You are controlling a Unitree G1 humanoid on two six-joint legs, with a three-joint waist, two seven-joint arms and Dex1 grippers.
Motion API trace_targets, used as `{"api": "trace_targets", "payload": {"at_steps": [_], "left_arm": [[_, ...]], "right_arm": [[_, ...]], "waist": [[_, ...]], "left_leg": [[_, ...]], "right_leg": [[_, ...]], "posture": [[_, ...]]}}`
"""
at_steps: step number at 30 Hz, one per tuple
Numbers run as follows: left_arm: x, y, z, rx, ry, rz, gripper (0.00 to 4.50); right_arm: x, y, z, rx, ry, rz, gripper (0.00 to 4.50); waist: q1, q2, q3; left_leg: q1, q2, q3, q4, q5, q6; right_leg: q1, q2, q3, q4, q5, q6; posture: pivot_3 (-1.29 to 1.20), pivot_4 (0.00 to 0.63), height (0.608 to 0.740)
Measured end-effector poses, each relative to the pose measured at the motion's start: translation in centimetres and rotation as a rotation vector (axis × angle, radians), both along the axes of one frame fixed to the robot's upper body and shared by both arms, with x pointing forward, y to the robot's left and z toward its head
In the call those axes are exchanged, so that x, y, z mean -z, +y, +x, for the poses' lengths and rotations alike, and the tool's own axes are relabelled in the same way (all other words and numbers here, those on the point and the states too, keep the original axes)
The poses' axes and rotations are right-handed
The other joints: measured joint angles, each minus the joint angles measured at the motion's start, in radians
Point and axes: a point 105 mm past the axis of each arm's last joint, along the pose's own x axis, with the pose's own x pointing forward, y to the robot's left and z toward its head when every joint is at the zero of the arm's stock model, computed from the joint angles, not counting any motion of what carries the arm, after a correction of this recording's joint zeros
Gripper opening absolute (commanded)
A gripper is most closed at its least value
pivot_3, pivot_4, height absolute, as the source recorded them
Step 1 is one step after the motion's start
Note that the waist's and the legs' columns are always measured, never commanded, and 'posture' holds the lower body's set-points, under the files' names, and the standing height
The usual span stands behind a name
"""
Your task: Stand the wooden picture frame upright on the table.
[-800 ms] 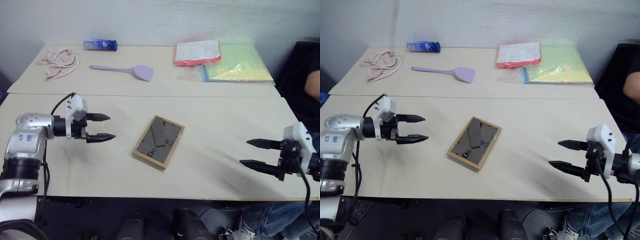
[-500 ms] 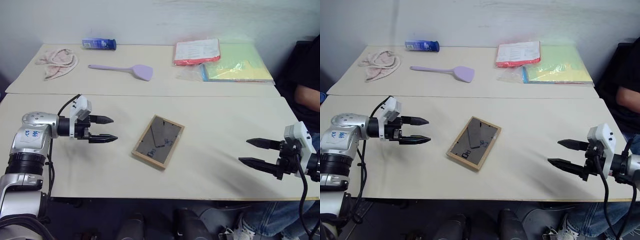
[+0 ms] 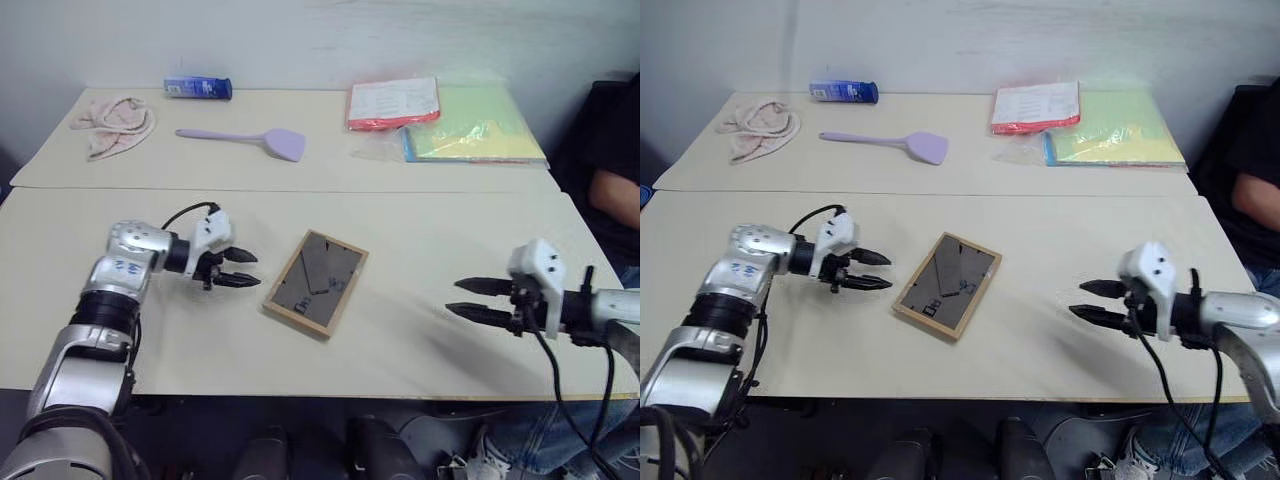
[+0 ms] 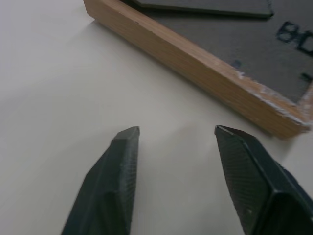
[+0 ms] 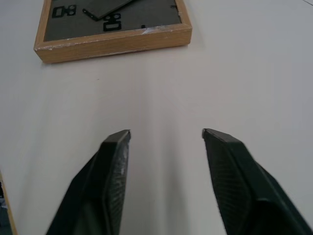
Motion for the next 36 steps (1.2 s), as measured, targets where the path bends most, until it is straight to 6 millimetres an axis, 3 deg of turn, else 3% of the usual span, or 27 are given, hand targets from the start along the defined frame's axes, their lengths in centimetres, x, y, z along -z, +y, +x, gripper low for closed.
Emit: {"api": "trace_targets", "payload": {"at_steps": [4, 6, 11, 15, 17, 19, 22, 30, 31, 36], "left_arm": [[0.8, -2.5, -0.1, 0.063, 0.022, -0.038, 0.48], [1.1, -4.0, -0.7, 0.107, 0.053, -0.068, 0.04], [2.7, -6.8, -3.6, 0.193, 0.135, -0.103, 0.04], [2.7, -6.9, -3.4, 0.105, 0.173, -0.119, 0.04], [2.6, -6.4, -3.2, -0.002, 0.284, -0.182, 0.42], [2.3, -5.7, -3.2, -0.141, 0.504, -0.28, 0.89], [1.4, -4.8, -3.6, -0.276, 0.746, -0.343, 1.88], [0.7, -6.2, -5.3, -0.301, 1.033, -0.391, 4.3], [0.7, -6.6, -5.4, -0.292, 1.049, -0.389, 4.46], [1.1, -9.1, -5.8, -0.244, 1.042, -0.327, 4.46]], "right_arm": [[1.0, 0.6, 0.8, -0.045, -0.014, -0.064, 0.02], [1.4, 1.0, 1.3, -0.062, -0.029, -0.085, 0.0], [2.3, 1.8, 2.3, -0.099, -0.076, -0.171, 0.0], [2.8, 2.2, 2.9, -0.113, -0.117, -0.236, 0.0], [3.0, 2.6, 3.2, -0.129, -0.151, -0.276, 0.0], [3.7, 3.3, 3.3, -0.165, -0.178, -0.312, 0.0], [4.7, 4.9, 3.3, -0.227, -0.207, -0.338, 0.0], [4.7, 6.6, 4.4, -0.269, -0.316, -0.378, 0.0], [4.8, 6.7, 4.4, -0.273, -0.322, -0.381, 0.0], [5.0, 7.1, 4.5, -0.279, -0.335, -0.384, 0.0]], "waist": [[0.0, 0.0, 0.0], [0.0, 0.0, 0.0], [-0.003, 0.0, 0.0], [0.0, 0.0, 0.0], [-0.001, 0.0, 0.0], [-0.004, 0.0, 0.0], [-0.006, 0.0, 0.0], [-0.005, 0.0, 0.0], [-0.005, 0.0, 0.0], [-0.004, 0.0, -0.002]], "left_leg": [[-0.001, 0.0, 0.0, 0.002, 0.0, 0.0], [-0.003, 0.0, 0.0, 0.005, 0.0, 0.0], [-0.003, 0.0, 0.0, 0.006, 0.001, -0.003], [-0.002, 0.0, 0.0, 0.008, 0.0, 0.0], [-0.003, 0.0, 0.0, 0.009, 0.0, 0.0], [-0.003, 0.001, -0.001, 0.009, -0.001, 0.001], [-0.003, 0.0, 0.0, 0.01, -0.001, 0.0], [-0.003, 0.0, 0.0, 0.01, 0.002, -0.006], [-0.003, 0.0, 0.0, 0.01, 0.002, -0.006], [0.003, 0.0, -0.001, 0.01, 0.002, -0.007]], "right_leg": [[0.0, 0.0, 0.0, 0.0, 0.0, 0.0], [-0.001, 0.0, 0.0, 0.001, 0.0, 0.0], [-0.001, 0.0, 0.001, 0.002, 0.0, 0.0], [-0.001, 0.0, 0.001, 0.004, 0.0, 0.0], [-0.001, 0.0, 0.001, 0.005, 0.0, 0.0], [-0.001, 0.001, 0.0, 0.009, 0.0, 0.0], [-0.002, 0.001, 0.001, 0.011, 0.0, 0.0], [-0.002, 0.001, 0.001, 0.01, 0.0, 0.0], [-0.002, 0.001, 0.001, 0.01, 0.0, 0.0], [0.004, 0.001, 0.001, 0.008, 0.0, 0.0]], "posture": [[0.0, 0.15, 0.74], [0.0, 0.15, 0.74], [0.0, 0.15, 0.74], [0.0, 0.15, 0.74], [0.0, 0.15, 0.74], [0.0, 0.15, 0.74], [0.0, 0.15, 0.74], [0.0, 0.15, 0.74], [0.0, 0.15, 0.74], [0.0, 0.15, 0.74]]}}
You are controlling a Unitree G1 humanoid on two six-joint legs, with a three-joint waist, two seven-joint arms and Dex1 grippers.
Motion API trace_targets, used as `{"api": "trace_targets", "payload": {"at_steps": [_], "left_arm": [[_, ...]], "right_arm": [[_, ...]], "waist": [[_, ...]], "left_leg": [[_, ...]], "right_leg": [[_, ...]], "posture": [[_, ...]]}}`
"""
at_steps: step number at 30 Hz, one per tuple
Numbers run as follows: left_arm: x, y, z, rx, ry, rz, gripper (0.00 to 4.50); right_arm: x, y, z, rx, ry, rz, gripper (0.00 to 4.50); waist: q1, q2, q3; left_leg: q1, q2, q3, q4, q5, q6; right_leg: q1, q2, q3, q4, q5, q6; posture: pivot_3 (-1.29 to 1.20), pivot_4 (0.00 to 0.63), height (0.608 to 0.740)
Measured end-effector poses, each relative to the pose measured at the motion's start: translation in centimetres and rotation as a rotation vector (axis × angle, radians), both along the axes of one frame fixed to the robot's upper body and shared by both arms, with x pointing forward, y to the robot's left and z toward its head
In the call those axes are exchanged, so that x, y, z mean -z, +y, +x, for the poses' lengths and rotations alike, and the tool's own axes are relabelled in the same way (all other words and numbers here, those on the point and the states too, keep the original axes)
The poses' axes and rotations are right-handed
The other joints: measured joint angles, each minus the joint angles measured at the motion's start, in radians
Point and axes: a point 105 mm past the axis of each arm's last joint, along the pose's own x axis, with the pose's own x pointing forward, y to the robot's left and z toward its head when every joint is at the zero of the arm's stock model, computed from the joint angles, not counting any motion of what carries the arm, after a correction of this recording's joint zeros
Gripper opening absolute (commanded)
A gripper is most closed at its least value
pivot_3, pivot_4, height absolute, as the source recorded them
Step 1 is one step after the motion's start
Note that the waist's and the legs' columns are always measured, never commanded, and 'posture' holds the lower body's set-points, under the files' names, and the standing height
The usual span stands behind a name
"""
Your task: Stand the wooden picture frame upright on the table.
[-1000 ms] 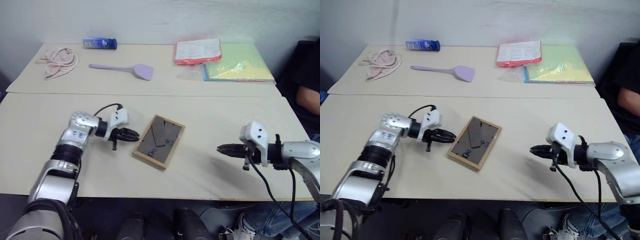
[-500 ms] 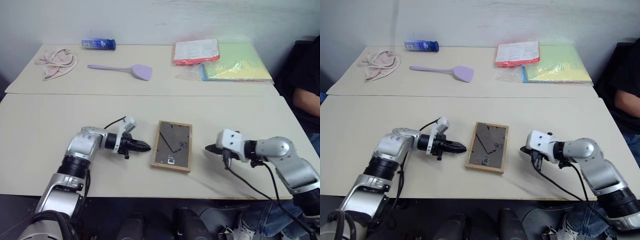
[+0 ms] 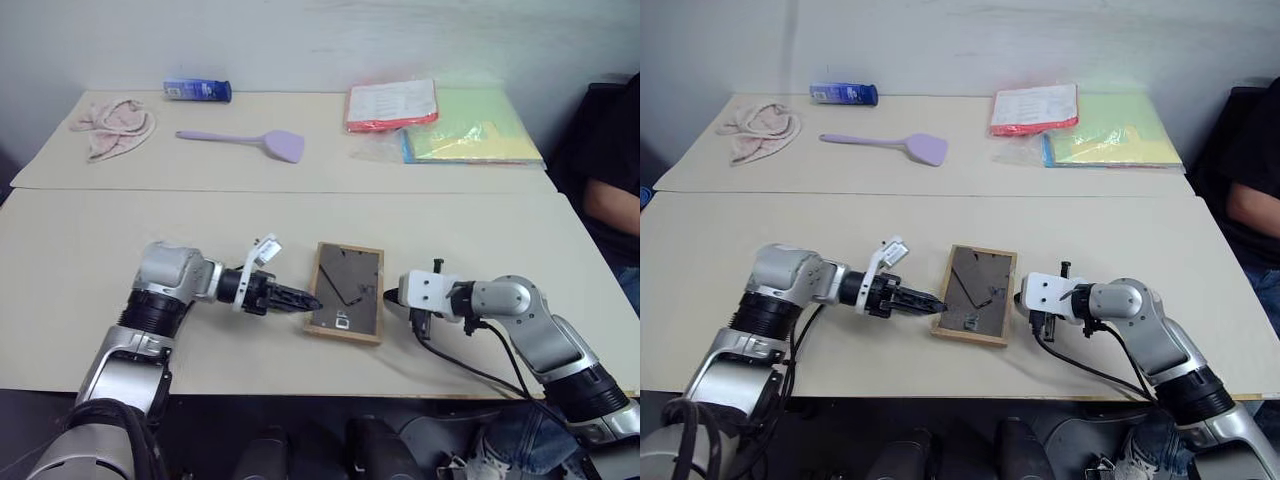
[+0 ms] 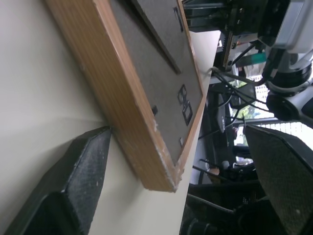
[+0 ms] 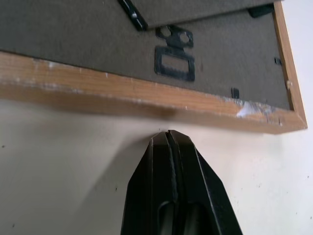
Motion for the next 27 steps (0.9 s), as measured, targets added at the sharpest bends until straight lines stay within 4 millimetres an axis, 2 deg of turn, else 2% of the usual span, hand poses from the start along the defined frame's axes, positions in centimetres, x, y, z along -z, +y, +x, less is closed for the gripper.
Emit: {"api": "trace_targets", "payload": {"at_steps": [3, 8, 11, 15, 19, 20, 22, 24, 27], "left_arm": [[0.1, -1.7, 0.0, 0.024, -0.008, 0.003, 4.46], [0.0, -3.1, 0.4, 0.012, 0.009, -0.034, 4.46], [0.1, -3.4, 0.6, -0.003, 0.024, -0.05, 3.92], [0.4, -3.2, 0.9, -0.031, 0.022, -0.036, 2.74], [-0.4, -3.2, 1.2, -0.055, 0.014, -0.086, 1.45], [-0.8, -3.3, 1.1, -0.047, 0.007, -0.108, 1.26], [-1.0, -2.7, 1.3, -0.058, -0.008, -0.103, 1.27], [-1.6, -1.5, 1.6, -0.086, -0.035, -0.11, 1.27], [-3.0, -0.2, 1.9, -0.09, -0.114, -0.122, 1.27]], "right_arm": [[0.1, 0.1, 0.1, 0.001, -0.005, -0.006, 0.0], [0.1, -0.1, 0.0, 0.006, -0.008, -0.004, 0.0], [0.1, -0.1, -0.1, 0.007, -0.01, -0.001, 0.0], [0.1, -0.1, -0.3, 0.01, -0.006, 0.009, 0.0], [0.1, -0.2, -0.7, 0.043, 0.024, 0.046, 0.0], [0.1, -0.2, -1.1, 0.051, 0.042, 0.065, 0.0], [0.0, -0.2, -1.8, 0.063, 0.084, 0.102, 0.0], [-1.4, -1.3, -2.3, 0.106, 0.13, 0.158, 0.17], [-5.2, -3.4, -2.5, 0.178, 0.167, 0.279, 0.9]], "waist": [[0.002, 0.0, -0.001], [0.005, 0.0, -0.001], [0.004, 0.0, -0.001], [0.003, -0.001, -0.001], [0.003, -0.001, -0.001], [0.004, -0.001, -0.001], [0.003, 0.0, 0.0], [0.001, 0.003, 0.002], [0.001, 0.004, 0.004]], "left_leg": [[0.001, 0.0, -0.001, 0.0, 0.0, 0.0], [0.001, 0.0, -0.001, 0.001, 0.0, 0.0], [0.0, 0.0, -0.001, 0.001, 0.0, 0.0], [-0.001, 0.0, -0.001, 0.001, 0.0, 0.0], [-0.002, 0.0, -0.001, 0.001, 0.0, 0.0], [-0.003, 0.0, -0.001, 0.0, 0.0, 0.0], [-0.003, 0.0, -0.001, 0.0, 0.0, 0.0], [-0.004, 0.0, -0.001, 0.0, 0.0, -0.001], [-0.004, 0.0, -0.001, 0.0, 0.0, -0.001]], "right_leg": [[0.002, 0.0, -0.001, -0.004, 0.0, 0.0], [0.002, -0.001, -0.001, -0.004, 0.0, 0.0], [0.002, -0.001, -0.001, -0.005, 0.0, 0.0], [0.001, 0.0, -0.001, -0.005, 0.0, 0.0], [0.0, -0.001, -0.001, -0.005, 0.0, 0.0], [0.0, -0.001, -0.001, -0.005, 0.0, 0.0], [-0.001, -0.001, -0.001, -0.005, 0.0, 0.0], [-0.002, -0.001, -0.001, -0.004, 0.0, 0.0], [-0.002, 0.0, -0.001, -0.004, 0.0, 0.0]], "posture": [[0.0, 0.15, 0.74], [0.0, 0.15, 0.74], [0.0, 0.15, 0.74], [0.0, 0.15, 0.74], [0.0, 0.15, 0.74], [0.0, 0.15, 0.74], [0.0, 0.15, 0.74], [0.0, 0.15, 0.74], [0.0, 0.15, 0.74]]}}
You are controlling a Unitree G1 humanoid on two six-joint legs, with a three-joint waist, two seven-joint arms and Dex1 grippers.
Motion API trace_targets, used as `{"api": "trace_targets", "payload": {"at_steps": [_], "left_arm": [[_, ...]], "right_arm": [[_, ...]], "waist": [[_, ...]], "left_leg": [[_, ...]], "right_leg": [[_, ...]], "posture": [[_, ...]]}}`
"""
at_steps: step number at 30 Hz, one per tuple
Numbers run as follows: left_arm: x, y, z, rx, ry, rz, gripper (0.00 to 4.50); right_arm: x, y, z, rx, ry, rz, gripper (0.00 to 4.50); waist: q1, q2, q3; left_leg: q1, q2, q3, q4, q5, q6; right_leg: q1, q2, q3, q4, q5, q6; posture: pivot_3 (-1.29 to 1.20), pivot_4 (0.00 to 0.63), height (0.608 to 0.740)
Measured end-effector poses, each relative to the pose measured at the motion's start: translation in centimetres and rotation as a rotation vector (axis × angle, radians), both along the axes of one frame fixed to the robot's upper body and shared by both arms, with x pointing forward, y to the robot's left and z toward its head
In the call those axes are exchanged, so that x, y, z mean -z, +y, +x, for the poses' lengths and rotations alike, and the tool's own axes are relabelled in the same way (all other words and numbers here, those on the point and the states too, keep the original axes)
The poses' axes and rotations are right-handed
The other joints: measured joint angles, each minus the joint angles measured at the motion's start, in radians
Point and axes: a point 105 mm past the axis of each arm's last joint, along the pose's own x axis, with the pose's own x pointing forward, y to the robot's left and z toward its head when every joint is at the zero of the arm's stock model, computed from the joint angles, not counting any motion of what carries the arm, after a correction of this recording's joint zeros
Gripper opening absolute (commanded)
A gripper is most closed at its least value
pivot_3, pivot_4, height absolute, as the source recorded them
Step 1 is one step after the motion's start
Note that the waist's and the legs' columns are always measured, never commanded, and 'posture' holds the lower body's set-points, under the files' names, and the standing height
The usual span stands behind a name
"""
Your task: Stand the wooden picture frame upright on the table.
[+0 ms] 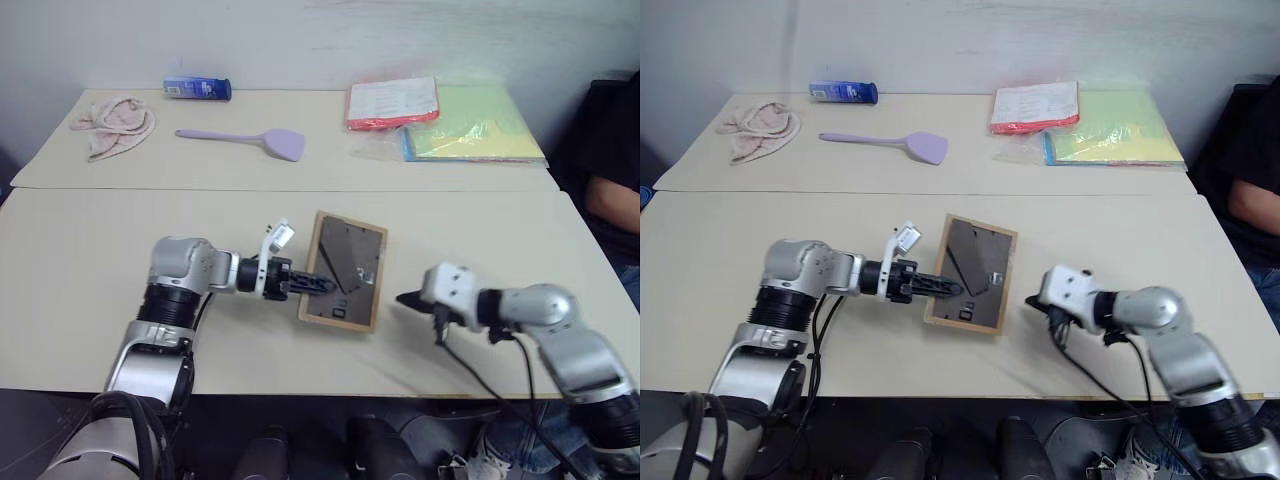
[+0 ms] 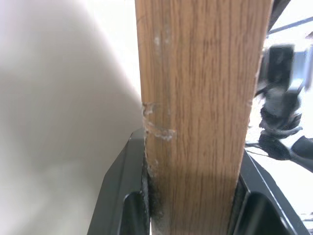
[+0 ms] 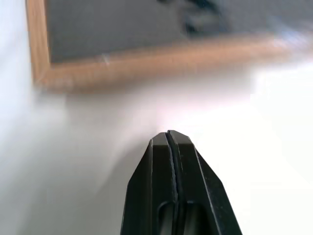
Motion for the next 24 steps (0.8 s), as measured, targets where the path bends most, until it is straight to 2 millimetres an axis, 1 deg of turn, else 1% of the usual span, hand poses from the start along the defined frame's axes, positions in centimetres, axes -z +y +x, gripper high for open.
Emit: {"api": "trace_targets", "payload": {"at_steps": [1, 2, 3, 5, 6, 7, 8, 10, 11, 13, 17, 20, 24], "left_arm": [[-0.4, 0.2, 0.0, 0.002, -0.027, -0.001, 1.27], [-0.8, 0.4, 0.1, 0.014, -0.069, 0.002, 1.27], [-1.0, 0.4, 0.0, 0.022, -0.091, 0.006, 1.27], [-1.3, 0.2, -0.2, 0.063, -0.137, 0.009, 1.27], [-1.3, 0.0, -0.3, 0.079, -0.147, 0.006, 1.27], [-1.2, -0.2, -0.4, 0.095, -0.154, 0.004, 1.27], [-1.2, -0.4, -0.5, 0.107, -0.16, 0.002, 1.27], [-1.4, -0.5, -0.5, 0.117, -0.172, -0.004, 1.27], [-1.5, -0.6, -0.5, 0.119, -0.178, -0.007, 1.27], [-1.8, -0.6, -0.4, 0.125, -0.196, -0.011, 1.27], [-2.0, -1.2, -0.8, 0.169, -0.199, -0.024, 1.27], [-2.0, -1.1, -0.9, 0.179, -0.203, -0.025, 1.27], [-2.1, -1.1, -1.1, 0.197, -0.211, -0.019, 1.27]], "right_arm": [[-1.2, -0.1, -0.2, 0.007, 0.015, 0.05, 1.22], [-3.3, 0.3, -0.5, -0.011, 0.056, 0.161, 1.64], [-4.5, 0.7, -0.7, -0.03, 0.064, 0.208, 1.88], [-8.1, 2.0, -1.3, -0.082, 0.097, 0.342, 2.56], [-9.2, 2.7, -1.4, -0.103, 0.105, 0.38, 2.9], [-9.6, 3.4, -1.5, -0.119, 0.12, 0.405, 3.32], [-9.6, 4.0, -1.4, -0.124, 0.15, 0.427, 3.6], [-8.9, 5.1, -1.0, -0.122, 0.207, 0.444, 4.33], [-8.7, 5.5, -0.9, -0.119, 0.225, 0.445, 4.5], [-8.3, 6.1, -0.6, -0.116, 0.251, 0.449, 4.5], [-7.4, 7.9, -0.3, -0.144, 0.283, 0.421, 4.5], [-7.1, 8.4, -0.5, -0.172, 0.294, 0.407, 4.5], [-6.9, 9.4, -1.8, -0.259, 0.311, 0.374, 4.5]], "waist": [[0.0, 0.0, 0.0], [-0.002, 0.001, 0.001], [-0.002, 0.002, 0.002], [-0.001, 0.003, 0.002], [-0.001, 0.002, 0.002], [0.0, 0.002, 0.003], [0.0, 0.002, 0.003], [0.0, 0.002, 0.003], [0.002, 0.002, 0.003], [0.003, 0.002, 0.002], [0.001, 0.002, 0.003], [0.001, 0.002, 0.003], [-0.001, 0.002, 0.003]], "left_leg": [[0.0, 0.0, 0.0, 0.0, 0.0, 0.0], [0.0, 0.0, 0.0, 0.0, 0.0, 0.0], [0.0, 0.0, 0.0, 0.0, 0.0, 0.0], [0.0, 0.001, 0.0, -0.001, 0.0, 0.0], [0.0, 0.001, -0.001, -0.001, 0.0, 0.0], [0.0, 0.001, -0.001, -0.002, 0.0, 0.0], [0.0, 0.001, -0.001, -0.002, 0.0, 0.0], [-0.004, 0.0, -0.001, -0.001, 0.0, 0.0], [-0.007, 0.0, -0.001, -0.001, 0.0, 0.001], [-0.018, -0.001, -0.001, 0.004, 0.0, 0.001], [-0.028, -0.002, 0.001, 0.005, 0.002, 0.001], [-0.028, -0.002, 0.001, 0.005, 0.003, 0.001], [-0.028, -0.003, 0.001, 0.005, 0.003, 0.001]], "right_leg": [[0.0, 0.0, 0.0, 0.0, 0.0, 0.0], [0.0, 0.0, 0.0, 0.0, 0.0, 0.0], [0.0, 0.0, 0.0, -0.001, 0.0, 0.0], [0.0, 0.0, 0.0, 0.0, 0.0, 0.0], [0.0, 0.0, 0.0, -0.001, 0.0, 0.0], [0.0, 0.0, 0.0, -0.002, 0.0, 0.0], [0.0, -0.001, 0.0, -0.002, 0.0, 0.0], [-0.003, -0.002, 0.0, -0.002, 0.0, 0.0], [-0.006, -0.002, 0.0, -0.002, 0.0, 0.0], [-0.018, -0.002, 0.0, 0.006, 0.0, 0.001], [-0.03, -0.002, 0.001, 0.011, 0.0, 0.001], [-0.031, -0.002, 0.001, 0.012, 0.0, 0.001], [-0.031, -0.002, 0.001, 0.012, 0.0, 0.001]], "posture": [[0.0, 0.15, 0.74], [0.0, 0.15, 0.74], [0.0, 0.15, 0.74], [0.0, 0.15, 0.74], [0.0, 0.15, 0.74], [0.0, 0.15, 0.74], [0.0, 0.15, 0.74], [0.0, 0.15, 0.74], [0.0, 0.15, 0.74], [0.0, 0.15, 0.74], [0.0, 0.15, 0.74], [0.0, 0.15, 0.74], [0.0, 0.15, 0.74]]}}
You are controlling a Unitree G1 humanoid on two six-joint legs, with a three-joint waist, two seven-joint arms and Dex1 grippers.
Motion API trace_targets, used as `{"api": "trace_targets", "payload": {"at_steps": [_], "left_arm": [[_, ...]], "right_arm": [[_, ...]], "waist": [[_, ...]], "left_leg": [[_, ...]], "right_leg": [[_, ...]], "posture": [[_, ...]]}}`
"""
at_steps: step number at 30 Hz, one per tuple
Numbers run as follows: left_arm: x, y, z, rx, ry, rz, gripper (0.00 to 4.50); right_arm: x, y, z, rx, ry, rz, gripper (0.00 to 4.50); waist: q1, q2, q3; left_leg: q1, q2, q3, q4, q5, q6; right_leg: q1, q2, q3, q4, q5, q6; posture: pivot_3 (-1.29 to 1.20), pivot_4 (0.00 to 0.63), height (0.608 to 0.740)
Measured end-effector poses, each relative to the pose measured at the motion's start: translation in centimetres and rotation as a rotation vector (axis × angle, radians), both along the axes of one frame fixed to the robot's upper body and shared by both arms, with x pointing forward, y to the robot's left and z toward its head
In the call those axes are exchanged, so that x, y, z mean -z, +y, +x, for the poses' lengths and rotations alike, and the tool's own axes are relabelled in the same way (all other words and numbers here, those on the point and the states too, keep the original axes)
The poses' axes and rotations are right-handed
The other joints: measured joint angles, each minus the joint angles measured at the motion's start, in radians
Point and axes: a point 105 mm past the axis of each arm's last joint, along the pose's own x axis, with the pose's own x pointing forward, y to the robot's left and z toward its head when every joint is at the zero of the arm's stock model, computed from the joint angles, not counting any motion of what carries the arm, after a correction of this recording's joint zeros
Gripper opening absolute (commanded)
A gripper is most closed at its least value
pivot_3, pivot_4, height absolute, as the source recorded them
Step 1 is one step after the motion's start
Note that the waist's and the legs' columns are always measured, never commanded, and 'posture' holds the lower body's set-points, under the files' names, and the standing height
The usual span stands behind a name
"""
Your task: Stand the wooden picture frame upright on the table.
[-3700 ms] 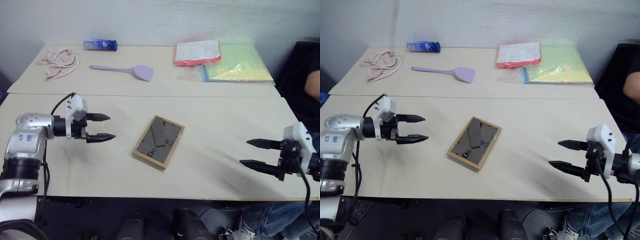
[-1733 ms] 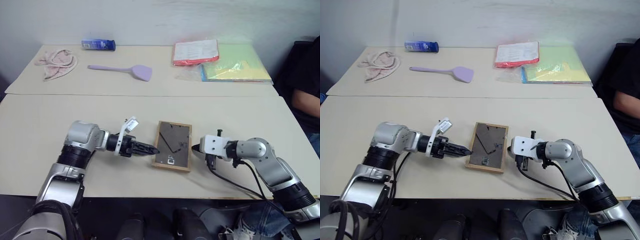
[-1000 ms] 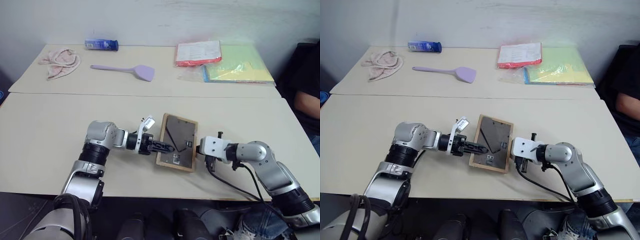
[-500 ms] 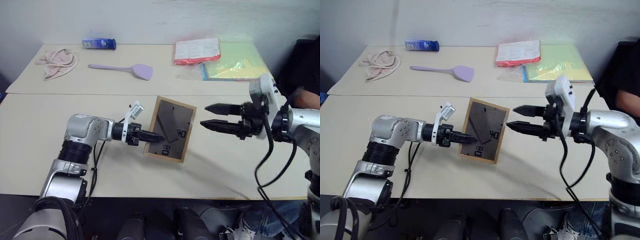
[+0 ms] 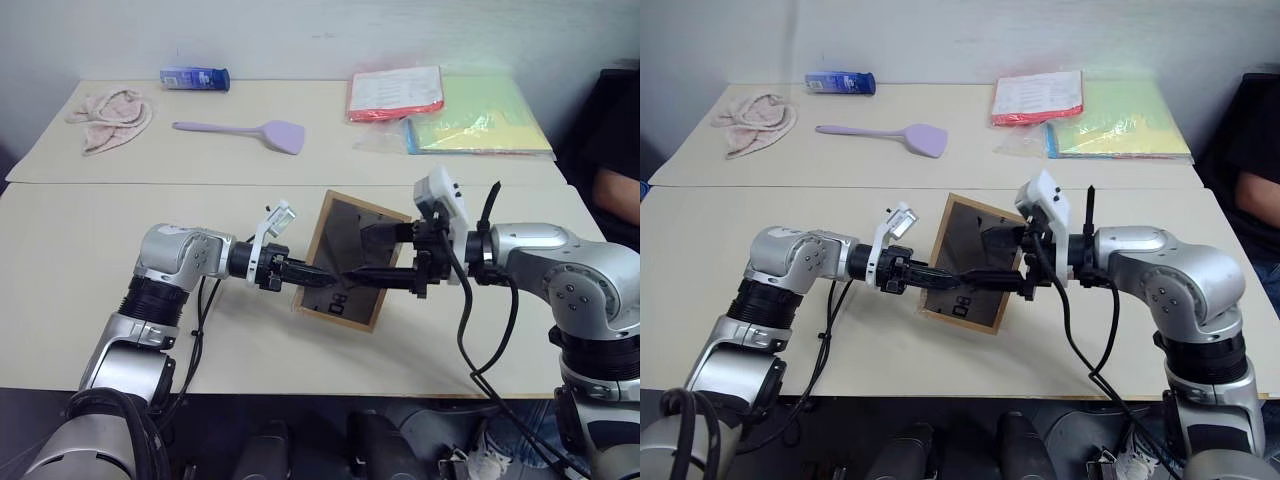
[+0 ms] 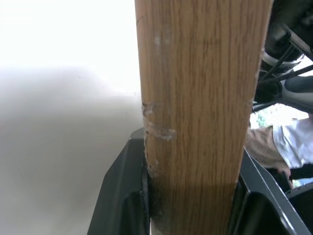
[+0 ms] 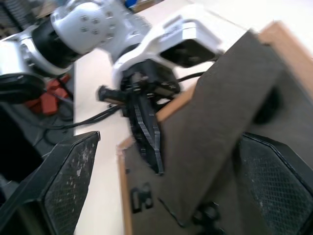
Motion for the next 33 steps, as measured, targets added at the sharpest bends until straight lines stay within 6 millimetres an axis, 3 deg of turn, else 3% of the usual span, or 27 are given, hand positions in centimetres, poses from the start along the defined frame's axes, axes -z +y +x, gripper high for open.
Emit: {"api": "trace_targets", "payload": {"at_steps": [4, 7, 13, 16, 19, 22, 27, 30, 33], "left_arm": [[0.1, 0.1, 0.1, -0.004, -0.006, 0.004, 1.27], [0.2, 0.1, 0.4, -0.01, -0.011, 0.012, 1.27], [0.1, 1.1, 1.2, -0.059, 0.001, 0.027, 1.27], [-0.4, 1.3, 1.4, -0.068, -0.012, 0.018, 1.27], [-0.5, 1.3, 1.3, -0.063, -0.003, 0.017, 1.27], [-0.7, 1.3, 1.0, -0.058, 0.025, 0.002, 1.27], [-1.7, 0.9, 0.9, -0.04, 0.044, -0.019, 1.27], [-2.3, 0.7, 0.6, -0.022, 0.064, -0.048, 1.27], [-2.6, 0.8, 0.5, -0.019, 0.071, -0.063, 1.27]], "right_arm": [[-1.1, 0.0, -2.1, -0.106, -0.025, 0.017, 4.5], [-1.5, -1.4, -2.6, -0.081, -0.047, -0.003, 4.5], [1.9, -6.6, -0.6, 0.146, -0.208, -0.301, 4.5], [2.4, -8.9, 0.4, 0.177, -0.469, -0.47, 4.5], [1.7, -10.2, 2.4, 0.189, -0.918, -0.617, 4.5], [1.6, -9.3, 3.6, 0.111, -1.398, -0.704, 4.5], [2.1, -5.5, 4.0, -0.009, -1.837, -0.558, 4.5], [1.9, -4.0, 4.0, -0.025, -1.966, -0.458, 3.91], [2.3, -3.7, 4.3, -0.047, -2.006, -0.433, 2.92]], "waist": [[0.002, 0.0, 0.0], [0.006, 0.0, 0.0], [0.006, -0.001, 0.0], [0.002, -0.001, 0.0], [-0.002, -0.001, 0.001], [-0.006, -0.001, 0.001], [-0.02, -0.001, 0.001], [-0.024, -0.001, 0.001], [-0.026, -0.001, 0.001]], "left_leg": [[0.0, 0.0, 0.0, 0.0, 0.0, 0.0], [0.0, -0.001, -0.001, 0.0, 0.0, 0.001], [-0.001, -0.002, 0.0, 0.0, 0.0, 0.001], [0.0, -0.002, 0.001, 0.0, 0.0, 0.001], [0.003, -0.002, 0.005, 0.0, 0.0, 0.001], [0.005, -0.002, 0.007, 0.0, 0.0, 0.0], [0.005, -0.001, 0.007, 0.0, 0.002, -0.002], [0.005, -0.001, 0.007, 0.0, 0.002, -0.002], [0.005, -0.001, 0.007, 0.0, 0.002, -0.002]], "right_leg": [[0.0, 0.0, 0.0, 0.0, 0.0, 0.0], [0.001, -0.001, -0.001, -0.001, 0.0, 0.0], [0.001, 0.0, 0.0, -0.001, 0.0, 0.0], [0.001, 0.001, 0.001, 0.0, 0.0, 0.001], [0.001, 0.002, 0.003, -0.001, 0.0, 0.001], [0.0, 0.002, 0.003, 0.001, 0.0, 0.001], [0.0, 0.003, 0.004, 0.003, 0.0, 0.001], [0.0, 0.003, 0.004, 0.005, 0.0, 0.001], [0.0, 0.003, 0.003, 0.005, 0.0, 0.001]], "posture": [[0.0, 0.15, 0.74], [0.0, 0.15, 0.74], [0.0, 0.15, 0.74], [0.0, 0.15, 0.74], [0.0, 0.15, 0.74], [0.0, 0.15, 0.74], [0.0, 0.15, 0.74], [0.0, 0.15, 0.74], [0.0, 0.15, 0.74]]}}
